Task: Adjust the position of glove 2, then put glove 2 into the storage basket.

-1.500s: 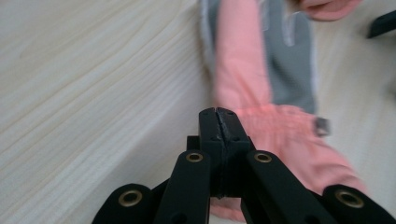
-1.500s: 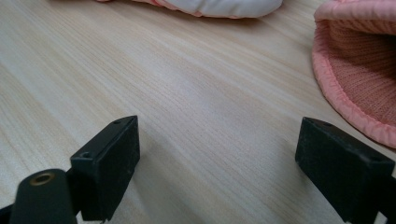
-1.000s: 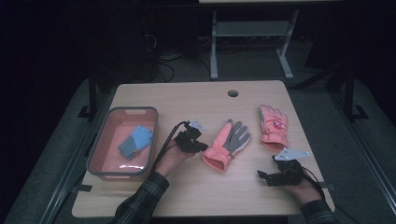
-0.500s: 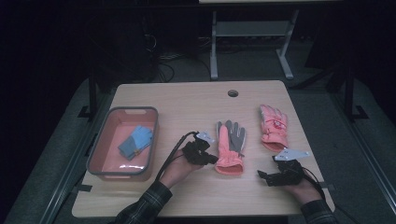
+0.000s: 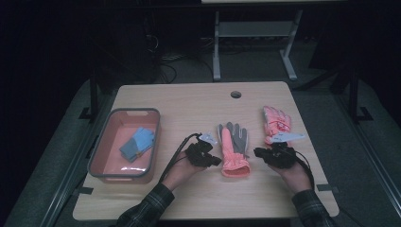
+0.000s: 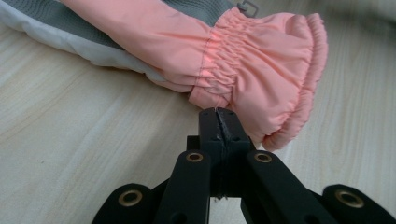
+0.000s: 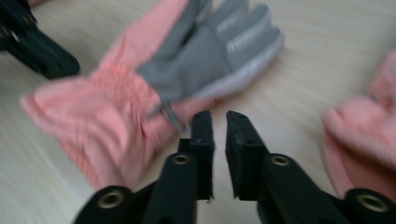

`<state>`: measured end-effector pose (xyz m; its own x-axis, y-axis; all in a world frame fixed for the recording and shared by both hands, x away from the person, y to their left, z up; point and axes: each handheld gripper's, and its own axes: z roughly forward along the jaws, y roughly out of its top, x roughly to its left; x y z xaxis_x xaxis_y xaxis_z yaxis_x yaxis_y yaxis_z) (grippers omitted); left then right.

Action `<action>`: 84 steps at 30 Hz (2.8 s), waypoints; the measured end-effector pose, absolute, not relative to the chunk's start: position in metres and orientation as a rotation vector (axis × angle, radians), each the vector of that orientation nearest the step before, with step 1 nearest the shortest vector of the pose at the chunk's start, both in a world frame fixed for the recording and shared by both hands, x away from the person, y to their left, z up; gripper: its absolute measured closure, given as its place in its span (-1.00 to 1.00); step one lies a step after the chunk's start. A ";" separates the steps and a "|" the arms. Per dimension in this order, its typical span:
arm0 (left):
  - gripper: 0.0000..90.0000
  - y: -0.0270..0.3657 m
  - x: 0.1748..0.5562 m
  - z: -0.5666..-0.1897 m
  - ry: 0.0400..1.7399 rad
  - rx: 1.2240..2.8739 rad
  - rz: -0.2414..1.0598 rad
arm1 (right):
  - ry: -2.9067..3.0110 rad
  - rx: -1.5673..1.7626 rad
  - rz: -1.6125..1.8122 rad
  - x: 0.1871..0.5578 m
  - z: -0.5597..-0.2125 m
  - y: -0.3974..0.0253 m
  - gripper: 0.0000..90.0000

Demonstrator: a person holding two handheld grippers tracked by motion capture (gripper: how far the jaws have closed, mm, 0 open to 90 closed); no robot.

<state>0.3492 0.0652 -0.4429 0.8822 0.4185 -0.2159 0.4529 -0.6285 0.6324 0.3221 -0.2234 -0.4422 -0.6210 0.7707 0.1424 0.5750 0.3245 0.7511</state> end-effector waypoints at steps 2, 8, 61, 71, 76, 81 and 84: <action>0.99 0.064 0.350 -0.443 0.622 2.338 -0.054 | 2.348 1.203 1.200 0.332 -0.440 -0.215 1.00; 0.99 0.059 0.349 -0.447 0.614 2.341 -0.053 | 2.336 1.192 1.242 0.360 -0.437 -0.196 1.00; -0.25 0.129 0.304 -0.459 0.649 2.345 0.173 | 2.548 1.058 1.248 0.351 -0.436 -0.180 0.22; -0.68 0.142 0.299 -0.471 0.634 2.334 0.249 | 2.542 1.071 1.224 0.355 -0.430 -0.186 0.08; -0.73 0.146 0.297 -0.476 0.630 2.286 0.261 | 2.529 1.104 1.204 0.359 -0.423 -0.191 0.10; -0.73 0.147 0.297 -0.477 0.624 2.276 0.264 | 2.504 1.129 1.178 0.363 -0.418 -0.197 0.12; -0.73 0.147 0.297 -0.477 0.628 2.274 0.259 | 2.467 1.160 1.180 0.368 -0.412 -0.208 0.26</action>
<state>0.2967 0.1469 -0.4771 0.8592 0.5116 -0.0037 0.3597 -0.5990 0.7154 0.3678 -0.2076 -0.4125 -0.6826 0.7116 0.1662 0.5761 0.3841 0.7216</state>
